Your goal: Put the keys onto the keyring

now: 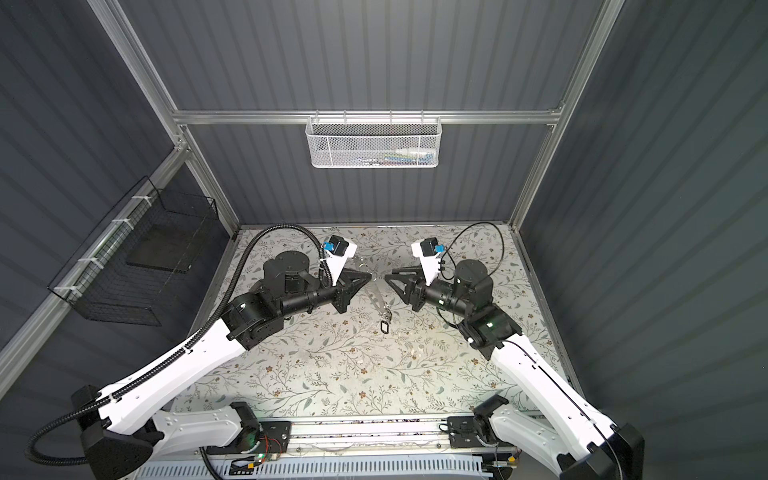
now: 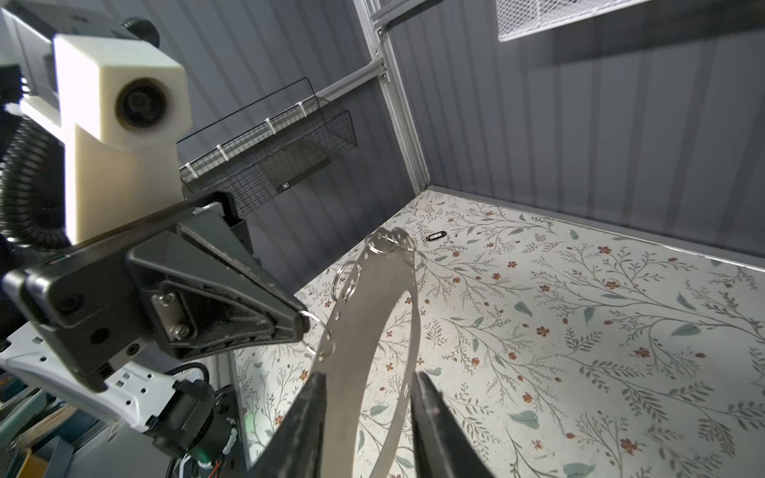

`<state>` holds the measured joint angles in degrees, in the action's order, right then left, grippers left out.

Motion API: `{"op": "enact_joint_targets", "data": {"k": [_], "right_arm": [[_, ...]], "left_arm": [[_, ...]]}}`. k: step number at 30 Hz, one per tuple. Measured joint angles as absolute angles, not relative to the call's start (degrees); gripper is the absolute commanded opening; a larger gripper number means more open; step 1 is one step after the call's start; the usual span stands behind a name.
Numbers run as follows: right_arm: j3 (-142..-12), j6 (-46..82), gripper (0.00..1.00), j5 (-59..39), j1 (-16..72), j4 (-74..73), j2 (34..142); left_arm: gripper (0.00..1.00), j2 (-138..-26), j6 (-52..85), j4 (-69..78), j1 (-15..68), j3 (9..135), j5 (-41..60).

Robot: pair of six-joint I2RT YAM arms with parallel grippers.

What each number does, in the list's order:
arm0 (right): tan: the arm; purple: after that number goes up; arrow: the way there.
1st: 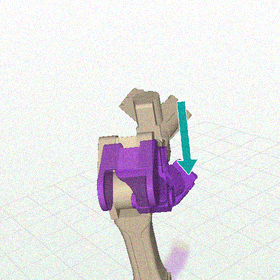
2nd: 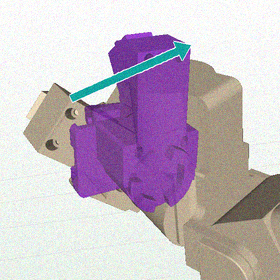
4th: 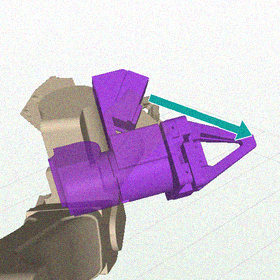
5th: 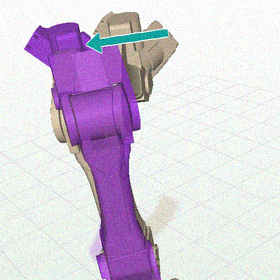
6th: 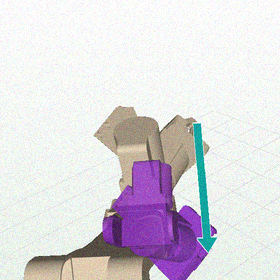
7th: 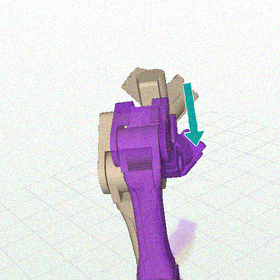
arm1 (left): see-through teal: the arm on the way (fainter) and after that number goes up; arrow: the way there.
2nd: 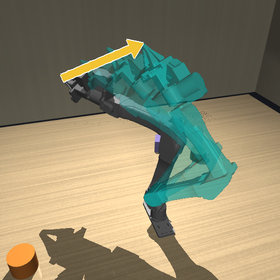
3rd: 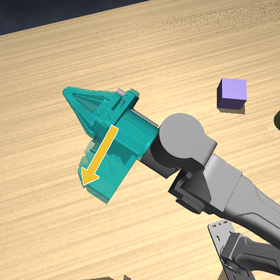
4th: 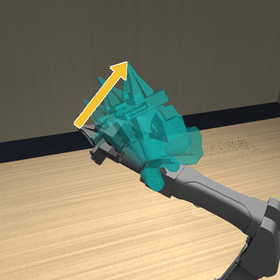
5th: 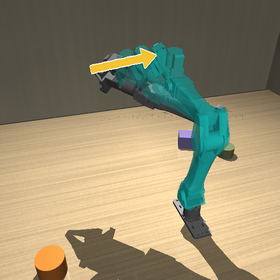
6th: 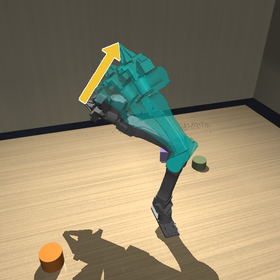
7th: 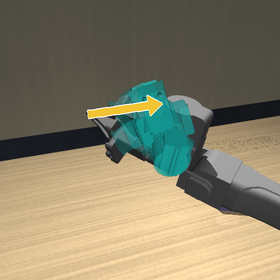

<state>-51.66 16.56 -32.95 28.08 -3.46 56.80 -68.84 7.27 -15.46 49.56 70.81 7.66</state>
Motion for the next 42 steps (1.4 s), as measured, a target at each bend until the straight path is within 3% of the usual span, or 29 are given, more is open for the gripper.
{"op": "enact_joint_targets", "data": {"k": [14, 33, 42], "right_arm": [[-53.69, 12.73, 0.26, -46.78, 27.51, -1.26, 62.46], [-53.69, 11.88, 0.21, -52.12, 27.81, -1.67, 65.73], [-53.67, 11.55, 0.28, -50.28, 28.16, -1.65, 65.45]], "left_arm": [[0.0, -69.73, 0.14, -24.88, 49.56, 73.34, 9.89], [0.0, -70.83, -0.3, -25.98, 49.52, 73.89, 11.66], [0.0, -70.87, -0.27, -26.11, 49.52, 73.89, 12.4]]}}
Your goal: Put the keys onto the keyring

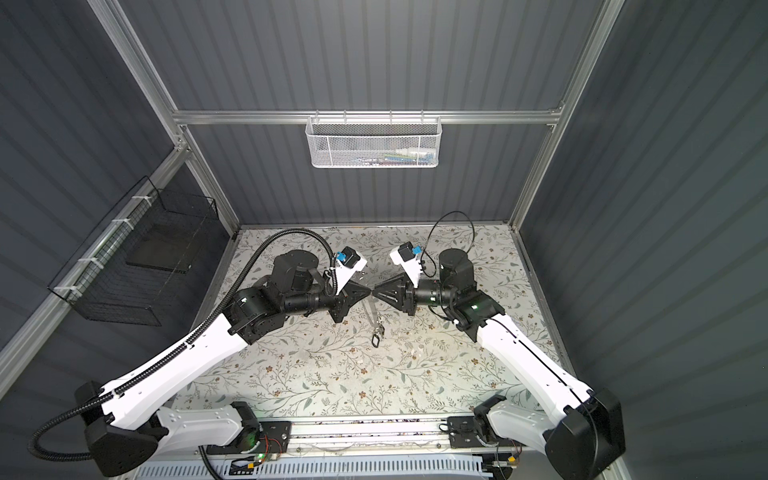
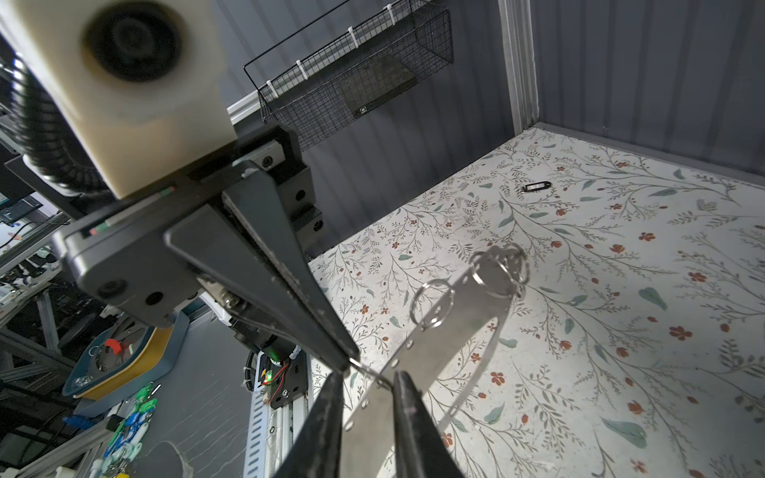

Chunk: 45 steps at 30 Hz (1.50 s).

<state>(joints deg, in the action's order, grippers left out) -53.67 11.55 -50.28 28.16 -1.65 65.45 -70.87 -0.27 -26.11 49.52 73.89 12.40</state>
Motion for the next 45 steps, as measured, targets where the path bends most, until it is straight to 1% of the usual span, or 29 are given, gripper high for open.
{"op": "enact_joint_targets", "data": {"k": [3, 7, 18, 22, 26, 29, 31, 33, 36, 37, 38, 41, 45], "right_arm": [[-52.66, 11.51, 0.3, -47.66, 28.14, -2.15, 63.55], [-51.42, 11.49, 0.29, -45.98, 27.79, -3.33, 60.6], [-51.42, 11.49, 0.26, -52.16, 27.81, -4.64, 63.35], [-51.42, 11.27, 0.21, -52.88, 27.9, -4.56, 63.53], [-51.42, 11.03, 0.19, -52.95, 27.9, -4.51, 63.48], [-51.42, 10.76, 0.11, -52.9, 27.9, -4.27, 63.46], [-51.42, 10.46, 0.1, -52.69, 27.88, -4.14, 63.46], [-51.31, 10.41, 0.04, -52.66, 27.9, -4.01, 63.35], [-50.98, 10.44, 0.0, -52.58, 27.9, -4.03, 62.81], [-50.78, 10.46, 0.0, -52.36, 27.9, -4.14, 62.59], [-50.54, 10.57, 0.0, -52.18, 27.9, -4.45, 62.37], [-49.19, 11.77, 0.0, -51.0, 27.92, -6.24, 61.47], [-46.17, 15.42, 0.0, -48.62, 28.12, -10.68, 60.47]], "left_arm": [[0.0, -70.87, -0.27, -26.09, 49.52, 73.89, 13.17], [0.0, -70.87, -0.27, -26.04, 49.52, 73.89, 13.67], [0.0, -70.87, -0.27, -25.8, 49.52, 74.0, 15.14], [0.0, -70.87, -0.27, -25.71, 49.52, 74.02, 15.11], [0.0, -70.87, -0.27, -25.74, 49.52, 74.11, 15.11], [0.0, -70.87, -0.27, -25.74, 49.5, 74.11, 15.07], [0.0, -70.87, -0.27, -25.74, 49.52, 74.11, 15.09], [0.0, -70.87, -0.27, -25.74, 49.52, 74.11, 15.09], [0.0, -70.87, -0.25, -25.71, 49.52, 74.11, 15.09], [0.0, -70.87, -0.25, -25.69, 49.52, 74.11, 15.14], [0.01, -70.87, -0.23, -25.65, 49.52, 74.11, 15.14], [0.26, -70.87, 1.04, -24.88, 49.52, 74.11, 14.9], [0.25, -68.77, 4.62, -18.94, 49.52, 72.01, 13.13]]}}
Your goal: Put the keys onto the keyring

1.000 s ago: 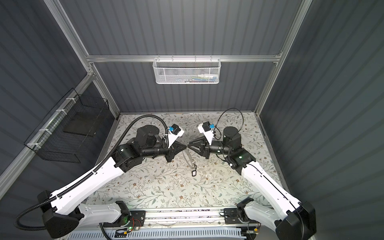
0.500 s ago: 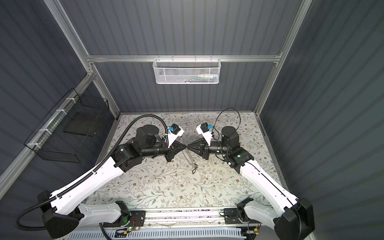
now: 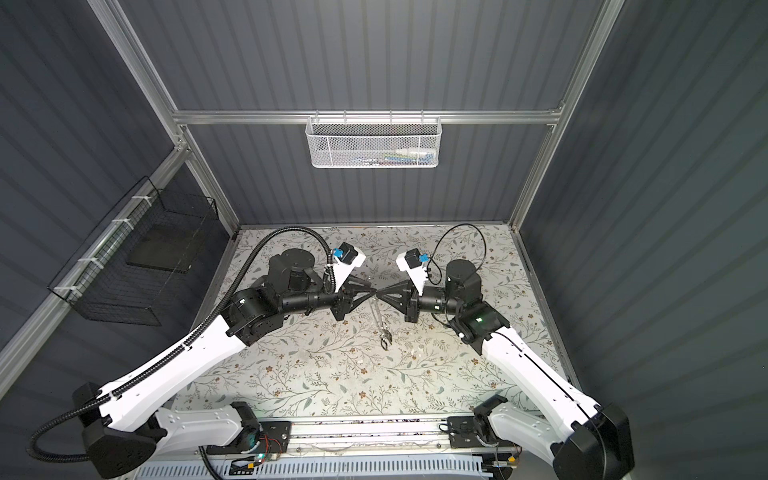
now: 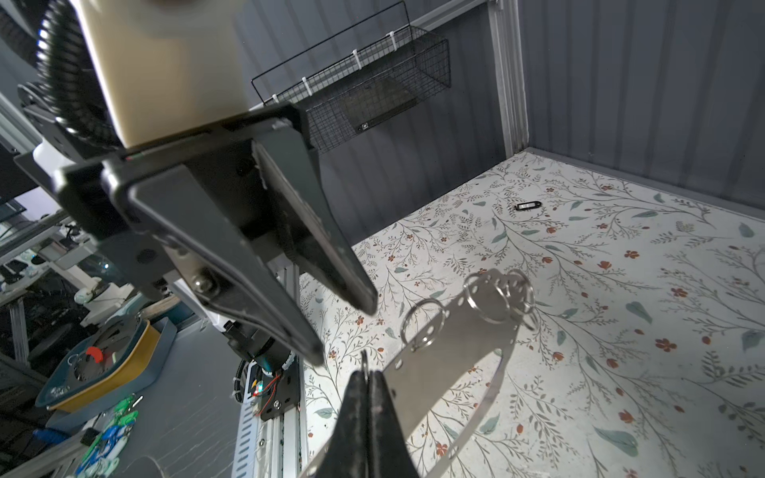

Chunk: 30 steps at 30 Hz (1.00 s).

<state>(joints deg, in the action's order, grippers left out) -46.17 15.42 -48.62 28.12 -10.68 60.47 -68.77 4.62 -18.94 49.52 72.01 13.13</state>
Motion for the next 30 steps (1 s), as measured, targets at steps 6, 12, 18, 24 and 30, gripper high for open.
{"op": "enact_joint_targets", "data": {"k": [6, 12, 18, 24, 30], "right_arm": [[-40.77, 25.39, 0.0, -44.16, 28.12, -23.79, 60.34], [-37.8, 35.77, 0.02, -40.01, 28.16, -38.37, 60.8], [-37.01, 41.76, 0.02, -37.76, 28.45, -46.37, 61.34], [-37.01, 42.63, 0.02, -37.19, 29.41, -48.14, 61.32], [-37.01, 42.19, 0.02, -36.86, 29.93, -48.01, 61.3]], "left_arm": [[0.23, -61.01, 12.6, -6.5, 49.52, 62.35, 9.45], [0.23, -61.32, 18.7, 2.66, 49.52, 57.06, 8.54], [0.23, -64.18, 21.76, 8.25, 49.52, 56.36, 8.82], [0.22, -66.32, 22.79, 10.52, 49.52, 56.88, 10.33], [0.2, -67.09, 22.98, 11.66, 49.52, 57.32, 12.01]]}}
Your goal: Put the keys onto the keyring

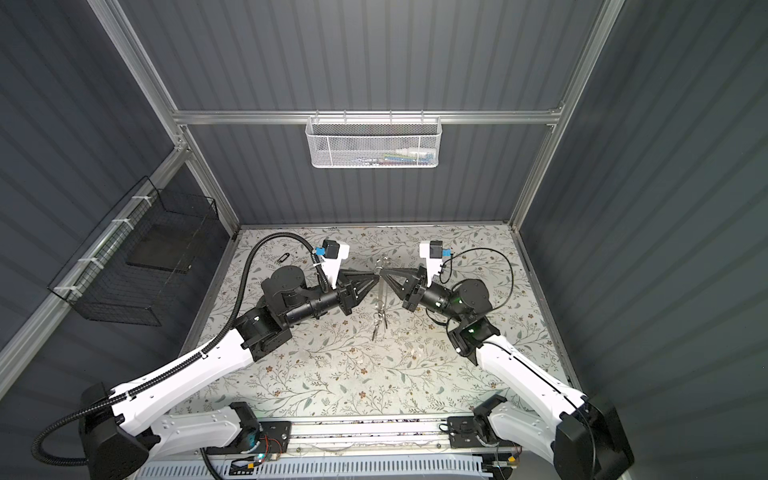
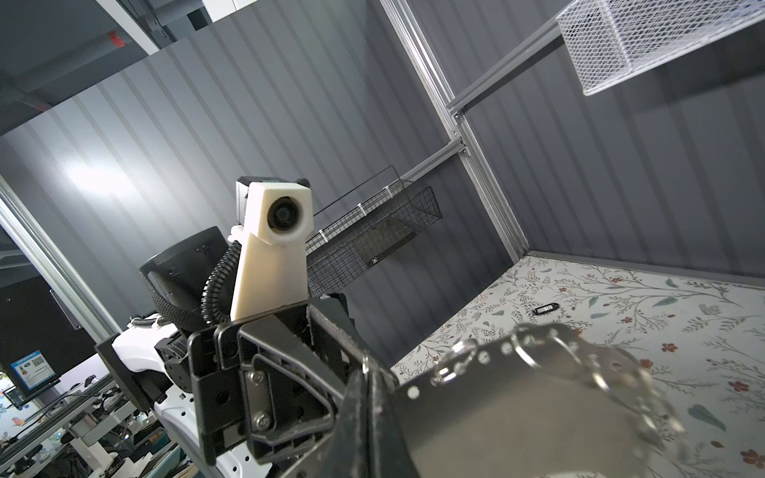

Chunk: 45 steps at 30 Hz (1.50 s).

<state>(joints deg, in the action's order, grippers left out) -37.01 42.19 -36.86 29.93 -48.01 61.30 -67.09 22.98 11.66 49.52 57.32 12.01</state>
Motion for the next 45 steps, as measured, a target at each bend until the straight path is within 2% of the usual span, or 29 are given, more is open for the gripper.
{"op": "enact_joint_targets", "data": {"k": [9, 12, 18, 21, 22, 24, 28, 37, 45], "right_arm": [[-37.01, 41.95, 0.02, -36.73, 30.17, -47.97, 61.3], [-37.01, 41.76, 0.02, -36.51, 30.17, -47.97, 61.3], [-37.01, 41.39, 0.03, -36.38, 30.13, -48.12, 61.47], [-37.01, 41.34, 0.09, -36.38, 30.15, -48.18, 61.52], [-37.01, 41.32, 0.13, -36.38, 30.15, -48.18, 61.56], [-37.01, 41.08, 0.29, -36.36, 30.35, -48.12, 61.58], [-36.99, 38.94, 0.43, -36.12, 30.87, -45.17, 60.71], [-37.39, 27.14, 0.37, -31.59, 30.92, -27.83, 51.33], [-42.5, 19.97, 0.34, -33.19, 30.39, -14.76, 51.24]], "left_arm": [[0.15, -67.09, 23.2, 12.75, 49.52, 57.34, 13.13], [0.04, -67.07, 23.66, 12.93, 49.5, 57.34, 13.3], [0.0, -66.85, 23.88, 13.17, 49.52, 57.39, 13.63], [0.0, -66.85, 23.88, 13.19, 49.52, 57.39, 13.78], [0.0, -66.85, 23.86, 13.17, 49.52, 57.39, 13.78], [0.0, -66.87, 23.79, 12.91, 49.52, 57.39, 13.78], [0.0, -66.87, 23.05, 10.96, 49.52, 57.78, 13.76], [0.0, -66.87, 17.23, -0.78, 49.52, 63.64, 13.8], [0.0, -67.0, 11.49, -11.75, 49.52, 68.07, 15.07]]}}
